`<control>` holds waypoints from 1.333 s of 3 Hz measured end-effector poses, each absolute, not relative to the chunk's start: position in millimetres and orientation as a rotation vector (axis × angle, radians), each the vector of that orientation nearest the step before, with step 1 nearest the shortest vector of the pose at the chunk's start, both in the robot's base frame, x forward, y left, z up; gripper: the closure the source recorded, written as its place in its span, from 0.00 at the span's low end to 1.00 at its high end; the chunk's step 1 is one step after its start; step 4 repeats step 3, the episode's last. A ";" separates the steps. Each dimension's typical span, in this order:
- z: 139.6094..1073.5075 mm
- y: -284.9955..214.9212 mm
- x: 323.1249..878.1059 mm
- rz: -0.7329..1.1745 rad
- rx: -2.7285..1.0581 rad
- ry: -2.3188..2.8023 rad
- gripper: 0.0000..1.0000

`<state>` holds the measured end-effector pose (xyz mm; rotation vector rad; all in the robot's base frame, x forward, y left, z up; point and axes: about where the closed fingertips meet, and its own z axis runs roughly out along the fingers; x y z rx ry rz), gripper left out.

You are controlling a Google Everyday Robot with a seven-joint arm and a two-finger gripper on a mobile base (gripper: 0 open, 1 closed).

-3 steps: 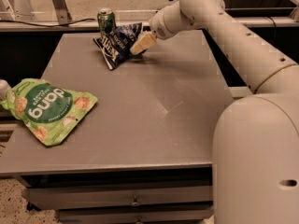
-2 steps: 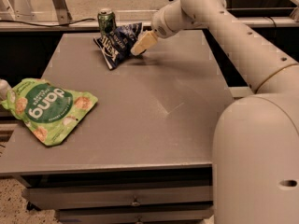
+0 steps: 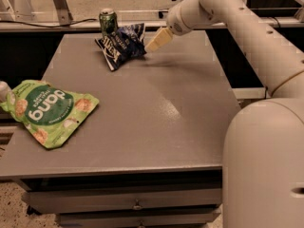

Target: Move blue chip bag near green can

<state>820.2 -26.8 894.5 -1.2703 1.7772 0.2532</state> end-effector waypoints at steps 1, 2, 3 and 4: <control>915.8 -71.0 794.8 0.265 -1.276 1.763 0.00; 965.4 -151.5 725.6 0.287 -1.286 1.730 0.00; 964.2 -155.1 723.8 0.289 -1.284 1.735 0.00; 964.2 -155.1 723.8 0.289 -1.284 1.735 0.00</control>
Offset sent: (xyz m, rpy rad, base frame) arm -0.1038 -0.1629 0.0867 0.0092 -0.0375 0.0276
